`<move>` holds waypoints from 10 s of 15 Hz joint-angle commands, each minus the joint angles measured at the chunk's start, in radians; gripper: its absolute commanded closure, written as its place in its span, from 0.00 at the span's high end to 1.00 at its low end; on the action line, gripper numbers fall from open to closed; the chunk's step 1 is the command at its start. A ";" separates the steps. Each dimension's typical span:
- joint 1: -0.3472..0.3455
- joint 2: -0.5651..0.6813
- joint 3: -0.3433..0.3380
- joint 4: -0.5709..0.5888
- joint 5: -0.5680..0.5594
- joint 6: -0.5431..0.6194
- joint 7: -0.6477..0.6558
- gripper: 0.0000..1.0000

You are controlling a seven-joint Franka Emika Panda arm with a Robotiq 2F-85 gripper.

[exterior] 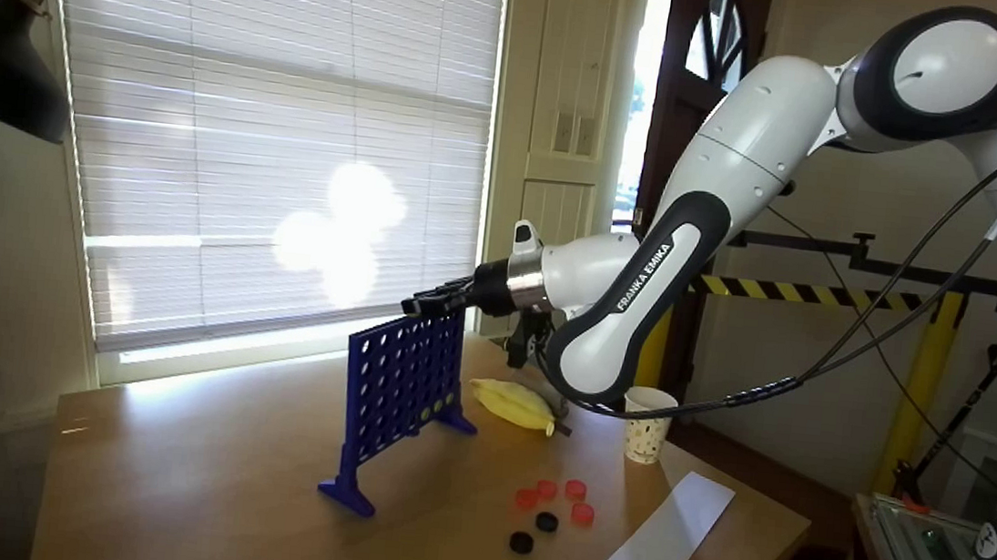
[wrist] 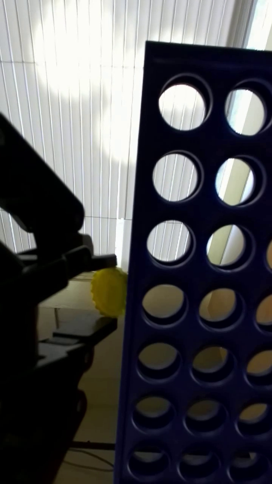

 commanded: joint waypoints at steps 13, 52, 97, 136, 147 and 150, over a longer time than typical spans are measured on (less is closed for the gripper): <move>0.020 -0.015 -0.004 -0.007 0.048 -0.038 0.011 0.11; 0.055 -0.036 -0.028 -0.048 0.120 0.023 -0.005 0.11; 0.063 0.031 -0.015 0.028 0.117 0.012 -0.002 0.11; 0.065 -0.285 0.076 -0.262 0.170 -0.102 0.154 1.00; -0.249 -0.486 0.300 -0.448 -0.271 -0.512 0.749 1.00; -0.393 -0.471 0.385 -0.463 -0.368 -0.570 0.896 1.00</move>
